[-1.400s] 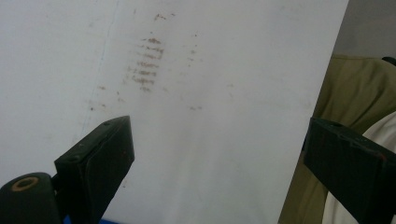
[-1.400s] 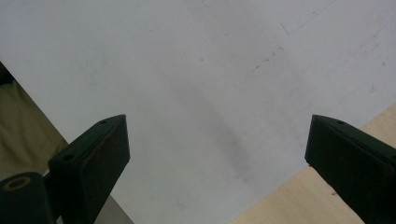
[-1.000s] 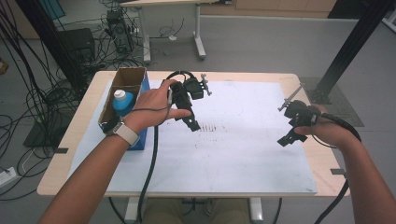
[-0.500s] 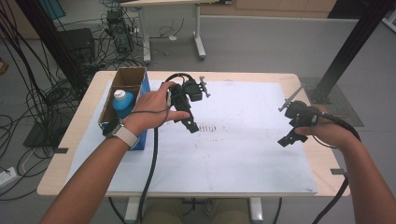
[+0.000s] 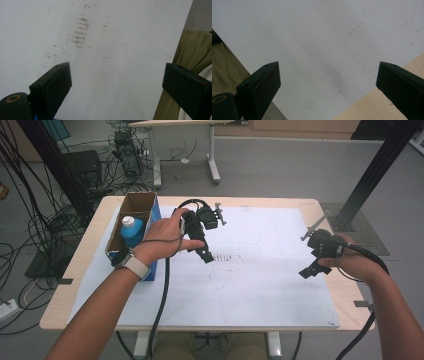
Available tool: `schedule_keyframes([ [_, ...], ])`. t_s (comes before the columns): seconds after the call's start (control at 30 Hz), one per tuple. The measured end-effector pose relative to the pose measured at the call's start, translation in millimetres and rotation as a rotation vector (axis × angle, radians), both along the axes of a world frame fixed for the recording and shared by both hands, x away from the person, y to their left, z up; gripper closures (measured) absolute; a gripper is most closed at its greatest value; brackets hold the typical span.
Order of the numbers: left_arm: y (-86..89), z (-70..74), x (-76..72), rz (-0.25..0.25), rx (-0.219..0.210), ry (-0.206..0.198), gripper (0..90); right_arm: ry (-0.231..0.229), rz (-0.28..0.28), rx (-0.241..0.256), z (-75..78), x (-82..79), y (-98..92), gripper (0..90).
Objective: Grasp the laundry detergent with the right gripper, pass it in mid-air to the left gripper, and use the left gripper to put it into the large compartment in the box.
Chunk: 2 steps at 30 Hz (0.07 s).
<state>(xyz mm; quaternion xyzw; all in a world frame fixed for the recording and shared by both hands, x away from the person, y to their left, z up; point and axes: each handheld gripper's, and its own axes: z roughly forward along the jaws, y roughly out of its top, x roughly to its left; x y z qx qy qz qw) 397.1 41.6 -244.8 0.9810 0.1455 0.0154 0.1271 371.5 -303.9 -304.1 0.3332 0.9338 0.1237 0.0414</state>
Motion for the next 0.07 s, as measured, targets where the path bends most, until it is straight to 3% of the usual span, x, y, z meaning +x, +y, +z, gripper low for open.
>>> schedule_keyframes([
  [0.07, 0.6, 0.3, -0.1, 0.001, -0.005, 0.001, 9.0, 0.004, 0.003, -0.003, -1.4, -0.4, 0.1, 5.6],
])
